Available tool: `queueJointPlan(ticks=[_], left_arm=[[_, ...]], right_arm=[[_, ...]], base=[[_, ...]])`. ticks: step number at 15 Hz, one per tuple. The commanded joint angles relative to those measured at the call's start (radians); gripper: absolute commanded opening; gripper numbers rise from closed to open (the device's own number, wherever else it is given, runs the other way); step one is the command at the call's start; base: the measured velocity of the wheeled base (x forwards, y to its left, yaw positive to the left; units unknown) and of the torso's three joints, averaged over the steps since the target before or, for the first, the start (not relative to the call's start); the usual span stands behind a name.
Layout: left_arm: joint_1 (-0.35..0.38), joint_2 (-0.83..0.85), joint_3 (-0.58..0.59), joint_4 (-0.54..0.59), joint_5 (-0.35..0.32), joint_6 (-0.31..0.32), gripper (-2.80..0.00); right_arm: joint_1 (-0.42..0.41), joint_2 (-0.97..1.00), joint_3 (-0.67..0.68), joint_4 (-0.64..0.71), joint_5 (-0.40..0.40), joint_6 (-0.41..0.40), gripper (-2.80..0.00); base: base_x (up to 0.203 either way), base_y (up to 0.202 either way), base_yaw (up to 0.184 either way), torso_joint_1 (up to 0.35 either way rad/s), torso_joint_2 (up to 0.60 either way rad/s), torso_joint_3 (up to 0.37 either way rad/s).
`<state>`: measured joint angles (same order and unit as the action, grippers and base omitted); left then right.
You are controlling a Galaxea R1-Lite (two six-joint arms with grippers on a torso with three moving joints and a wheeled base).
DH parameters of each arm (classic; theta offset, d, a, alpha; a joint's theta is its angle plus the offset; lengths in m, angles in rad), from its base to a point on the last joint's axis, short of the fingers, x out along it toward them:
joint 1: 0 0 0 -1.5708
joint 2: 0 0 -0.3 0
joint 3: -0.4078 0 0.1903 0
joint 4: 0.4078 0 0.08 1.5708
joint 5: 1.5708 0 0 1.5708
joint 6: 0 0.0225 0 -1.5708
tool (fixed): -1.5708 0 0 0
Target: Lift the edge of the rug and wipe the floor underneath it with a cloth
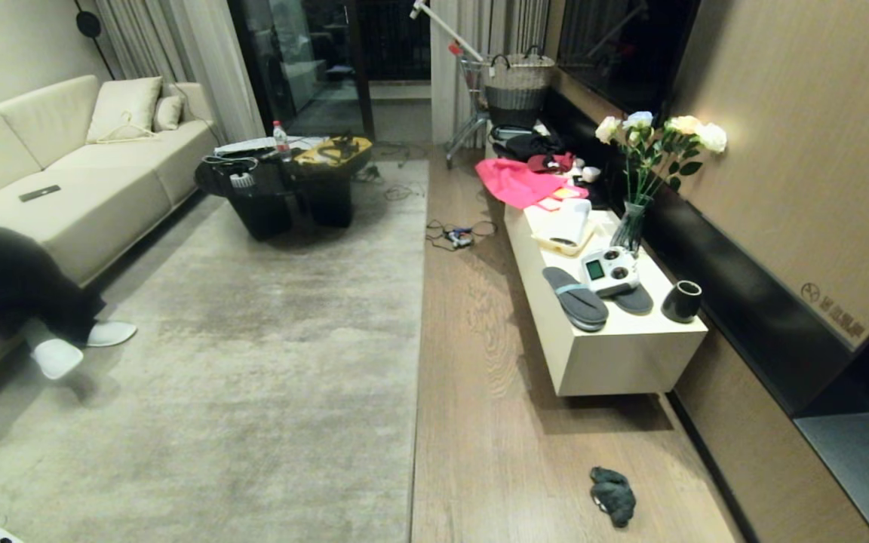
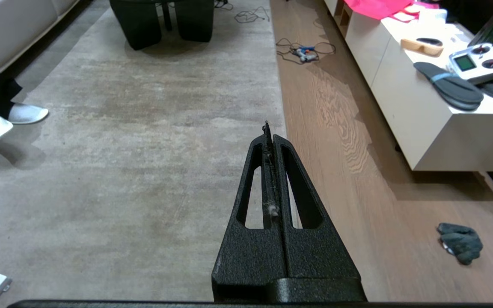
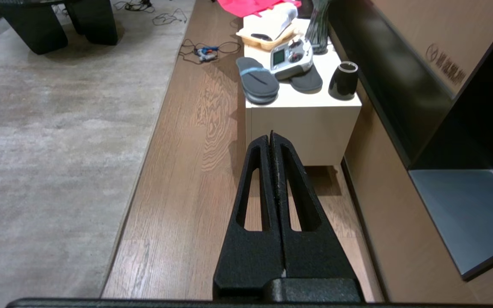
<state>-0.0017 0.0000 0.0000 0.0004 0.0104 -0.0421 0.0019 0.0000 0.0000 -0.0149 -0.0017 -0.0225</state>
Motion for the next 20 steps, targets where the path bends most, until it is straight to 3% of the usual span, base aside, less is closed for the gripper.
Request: queueJointPlan(ticks=[1,11,20], left_arm=[[0.000,0.002,0.000,0.000,0.000,-0.001,-2.80],[0.000,0.002,0.000,0.000,0.000,-0.001,-2.80],[0.000,0.001,0.000,0.000,0.000,-0.001,-2.80]], right_arm=[[0.000,0.000,0.000,0.001,0.000,-0.001,-2.80],[0.001,0.001,0.000,0.000,0.000,0.001,-2.80],[0.000,0.002,0.000,0.000,0.000,0.000,-2.80]], base=[[0.000,0.000,0.000,0.179,-0.52,-0.359],[0.000,0.000,0.000,0.213,-0.58,-0.365],[0.000,0.000,0.000,0.156,-0.36,-0.212]])
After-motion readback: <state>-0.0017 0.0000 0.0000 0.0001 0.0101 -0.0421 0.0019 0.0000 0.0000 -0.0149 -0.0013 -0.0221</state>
